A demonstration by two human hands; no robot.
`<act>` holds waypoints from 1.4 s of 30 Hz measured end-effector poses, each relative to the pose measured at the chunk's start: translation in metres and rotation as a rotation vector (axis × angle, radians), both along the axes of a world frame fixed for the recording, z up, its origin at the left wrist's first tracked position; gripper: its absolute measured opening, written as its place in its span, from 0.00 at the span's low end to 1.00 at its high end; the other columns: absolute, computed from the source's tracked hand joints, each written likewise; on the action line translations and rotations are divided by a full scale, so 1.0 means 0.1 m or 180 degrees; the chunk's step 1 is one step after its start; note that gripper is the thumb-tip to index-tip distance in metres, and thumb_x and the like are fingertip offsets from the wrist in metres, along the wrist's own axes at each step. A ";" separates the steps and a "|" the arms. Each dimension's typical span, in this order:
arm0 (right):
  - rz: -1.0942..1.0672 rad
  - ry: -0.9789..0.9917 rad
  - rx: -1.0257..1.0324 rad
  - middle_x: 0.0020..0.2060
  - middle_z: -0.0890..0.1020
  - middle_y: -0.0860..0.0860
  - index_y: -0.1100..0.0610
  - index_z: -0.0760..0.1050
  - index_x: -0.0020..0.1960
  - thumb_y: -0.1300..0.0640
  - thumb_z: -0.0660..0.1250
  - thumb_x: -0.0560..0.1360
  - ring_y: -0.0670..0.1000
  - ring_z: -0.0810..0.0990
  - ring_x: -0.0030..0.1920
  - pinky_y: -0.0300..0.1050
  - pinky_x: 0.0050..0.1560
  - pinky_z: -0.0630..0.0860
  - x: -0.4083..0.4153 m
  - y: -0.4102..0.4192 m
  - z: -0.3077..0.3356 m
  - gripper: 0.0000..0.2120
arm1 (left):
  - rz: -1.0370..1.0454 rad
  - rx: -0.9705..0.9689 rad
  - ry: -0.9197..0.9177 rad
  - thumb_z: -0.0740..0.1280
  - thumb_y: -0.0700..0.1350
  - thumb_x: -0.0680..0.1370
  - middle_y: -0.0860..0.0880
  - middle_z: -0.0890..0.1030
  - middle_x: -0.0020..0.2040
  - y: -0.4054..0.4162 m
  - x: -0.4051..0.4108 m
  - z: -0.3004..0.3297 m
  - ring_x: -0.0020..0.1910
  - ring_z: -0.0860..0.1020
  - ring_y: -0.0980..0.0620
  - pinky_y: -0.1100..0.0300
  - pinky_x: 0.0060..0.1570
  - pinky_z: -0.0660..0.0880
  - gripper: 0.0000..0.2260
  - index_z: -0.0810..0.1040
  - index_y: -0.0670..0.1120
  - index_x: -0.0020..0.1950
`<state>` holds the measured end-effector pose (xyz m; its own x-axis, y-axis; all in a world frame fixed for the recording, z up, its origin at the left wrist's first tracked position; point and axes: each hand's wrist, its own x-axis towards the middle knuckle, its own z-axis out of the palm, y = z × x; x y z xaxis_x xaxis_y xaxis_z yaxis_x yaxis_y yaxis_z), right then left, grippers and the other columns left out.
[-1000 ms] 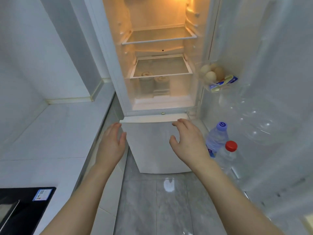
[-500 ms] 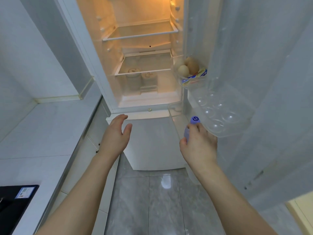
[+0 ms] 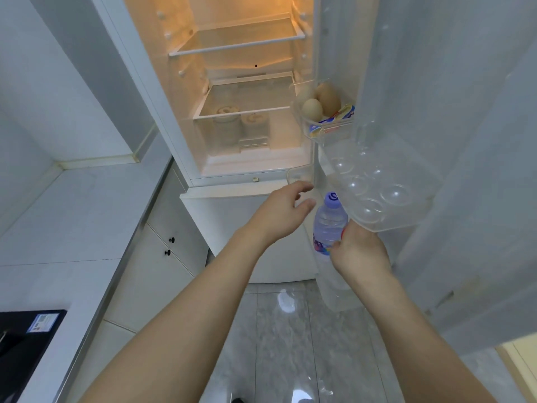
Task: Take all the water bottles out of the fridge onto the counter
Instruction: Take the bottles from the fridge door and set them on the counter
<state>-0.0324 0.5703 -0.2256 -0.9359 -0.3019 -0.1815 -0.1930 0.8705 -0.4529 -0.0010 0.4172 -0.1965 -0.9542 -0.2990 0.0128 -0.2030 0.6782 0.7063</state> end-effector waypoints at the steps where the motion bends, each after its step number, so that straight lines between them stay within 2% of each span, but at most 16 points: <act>1: -0.0040 0.0006 -0.0038 0.59 0.75 0.60 0.61 0.66 0.64 0.59 0.63 0.77 0.62 0.76 0.59 0.43 0.47 0.67 0.01 0.00 0.00 0.17 | -0.0075 0.0067 -0.0020 0.63 0.49 0.81 0.53 0.75 0.68 0.06 -0.06 0.02 0.65 0.74 0.53 0.55 0.65 0.70 0.18 0.72 0.50 0.70; 4: -0.0152 0.0010 -0.0178 0.60 0.75 0.60 0.62 0.64 0.66 0.58 0.64 0.76 0.61 0.75 0.60 0.42 0.46 0.65 0.00 0.00 -0.02 0.20 | -0.0256 0.0200 -0.0068 0.63 0.49 0.80 0.53 0.76 0.67 0.21 -0.17 0.07 0.65 0.74 0.53 0.58 0.61 0.71 0.17 0.73 0.51 0.69; 7: -0.0098 -0.0009 -0.0174 0.59 0.75 0.59 0.62 0.65 0.65 0.59 0.63 0.77 0.60 0.75 0.60 0.40 0.46 0.64 0.00 0.01 -0.05 0.19 | -0.0403 0.0042 -0.0147 0.64 0.46 0.80 0.52 0.77 0.66 0.27 -0.22 0.05 0.65 0.73 0.53 0.65 0.51 0.66 0.16 0.73 0.51 0.68; 9: -0.0129 0.0023 -0.0210 0.57 0.75 0.59 0.63 0.65 0.63 0.60 0.63 0.76 0.60 0.75 0.58 0.40 0.45 0.64 0.00 0.02 -0.06 0.17 | -0.0452 -0.0033 -0.0179 0.63 0.45 0.81 0.52 0.77 0.66 0.25 -0.22 0.01 0.64 0.73 0.53 0.66 0.50 0.64 0.16 0.72 0.50 0.69; 12: -0.0230 0.0011 -0.0326 0.48 0.72 0.56 0.64 0.65 0.61 0.61 0.63 0.75 0.61 0.76 0.55 0.42 0.43 0.64 -0.01 0.04 -0.11 0.16 | -0.0489 -0.0102 -0.0139 0.63 0.44 0.81 0.51 0.78 0.62 0.19 -0.21 -0.05 0.60 0.74 0.53 0.63 0.50 0.66 0.14 0.71 0.51 0.67; 15: -0.0238 0.0075 -0.0339 0.44 0.71 0.55 0.63 0.66 0.59 0.62 0.63 0.74 0.61 0.76 0.49 0.42 0.41 0.65 -0.03 0.03 -0.15 0.15 | -0.0411 -0.0263 -0.0141 0.63 0.45 0.80 0.47 0.79 0.55 0.13 -0.19 -0.14 0.52 0.77 0.46 0.55 0.46 0.72 0.11 0.68 0.49 0.62; 19: -0.0329 0.0049 -0.0516 0.41 0.71 0.54 0.63 0.66 0.57 0.60 0.63 0.74 0.57 0.69 0.39 0.42 0.36 0.64 -0.03 0.02 -0.19 0.14 | -0.0318 -0.0193 -0.0122 0.64 0.49 0.80 0.47 0.79 0.54 0.13 -0.17 -0.21 0.50 0.78 0.45 0.49 0.49 0.76 0.12 0.66 0.50 0.61; 21: -0.0294 0.0092 -0.0579 0.39 0.70 0.53 0.63 0.66 0.57 0.61 0.63 0.74 0.56 0.68 0.38 0.42 0.33 0.62 -0.01 0.02 -0.18 0.13 | -0.0378 -0.0269 -0.0081 0.63 0.49 0.80 0.47 0.79 0.53 0.15 -0.18 -0.24 0.48 0.77 0.46 0.52 0.46 0.74 0.12 0.67 0.49 0.61; 23: -0.0225 0.0187 -0.0607 0.39 0.69 0.52 0.63 0.66 0.56 0.62 0.63 0.75 0.56 0.69 0.38 0.42 0.35 0.63 0.00 0.03 -0.17 0.12 | -0.0363 -0.0295 -0.0062 0.63 0.49 0.80 0.47 0.79 0.51 0.17 -0.19 -0.26 0.46 0.76 0.45 0.54 0.43 0.71 0.11 0.68 0.48 0.60; 27: -0.0086 0.0427 -0.0558 0.42 0.69 0.53 0.63 0.67 0.55 0.63 0.62 0.75 0.57 0.72 0.41 0.44 0.38 0.65 0.03 0.04 -0.18 0.10 | -0.0186 -0.0186 0.0012 0.64 0.49 0.79 0.46 0.80 0.54 0.14 -0.22 -0.27 0.52 0.78 0.45 0.48 0.51 0.76 0.12 0.70 0.48 0.61; 29: -0.0071 0.0580 -0.0621 0.45 0.71 0.57 0.62 0.68 0.54 0.64 0.62 0.75 0.59 0.73 0.41 0.44 0.38 0.65 0.04 0.04 -0.21 0.09 | 0.0010 -0.0088 0.0147 0.65 0.47 0.79 0.46 0.80 0.53 0.10 -0.20 -0.26 0.52 0.78 0.46 0.48 0.52 0.75 0.11 0.71 0.47 0.60; 31: -0.0086 0.0726 -0.0723 0.43 0.72 0.59 0.61 0.67 0.49 0.64 0.62 0.74 0.61 0.75 0.42 0.44 0.38 0.64 0.05 0.04 -0.21 0.05 | 0.0236 0.0141 0.0426 0.65 0.46 0.79 0.47 0.80 0.53 0.07 -0.17 -0.24 0.52 0.77 0.46 0.50 0.54 0.75 0.10 0.72 0.47 0.59; 34: 0.0005 0.1004 -0.0734 0.42 0.76 0.63 0.62 0.71 0.44 0.63 0.63 0.75 0.64 0.76 0.44 0.45 0.40 0.63 0.05 0.02 -0.15 0.02 | 0.0478 0.0197 0.0839 0.66 0.45 0.79 0.50 0.78 0.51 0.00 -0.11 -0.16 0.48 0.76 0.49 0.56 0.48 0.72 0.11 0.71 0.46 0.61; 37: 0.0170 0.1144 -0.0802 0.42 0.78 0.63 0.64 0.74 0.44 0.61 0.62 0.77 0.64 0.77 0.44 0.49 0.43 0.68 0.08 0.02 -0.08 0.06 | 0.0727 0.0303 0.1321 0.66 0.44 0.79 0.51 0.79 0.51 -0.12 -0.03 -0.06 0.48 0.76 0.50 0.57 0.48 0.73 0.11 0.72 0.45 0.60; 40: 0.0248 0.0745 -0.1167 0.39 0.80 0.59 0.59 0.73 0.48 0.58 0.59 0.79 0.59 0.77 0.39 0.46 0.39 0.70 0.13 -0.01 0.01 0.06 | 0.1030 0.0475 0.1722 0.66 0.44 0.78 0.51 0.79 0.54 -0.25 0.09 0.03 0.52 0.78 0.50 0.55 0.54 0.74 0.12 0.72 0.45 0.61; 42: 0.0328 0.0779 -0.1304 0.40 0.79 0.57 0.58 0.72 0.51 0.59 0.60 0.78 0.60 0.78 0.41 0.46 0.40 0.71 0.16 -0.06 0.05 0.04 | 0.1178 0.0523 0.1860 0.66 0.43 0.79 0.52 0.79 0.54 -0.32 0.19 0.08 0.54 0.78 0.52 0.57 0.53 0.74 0.12 0.72 0.45 0.61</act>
<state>-0.0161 0.5639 -0.2210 -0.8978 -0.3959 0.1931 -0.4123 0.6009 -0.6847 0.0176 0.3857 -0.1884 -0.6404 -0.6441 0.4184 0.0439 0.5132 0.8572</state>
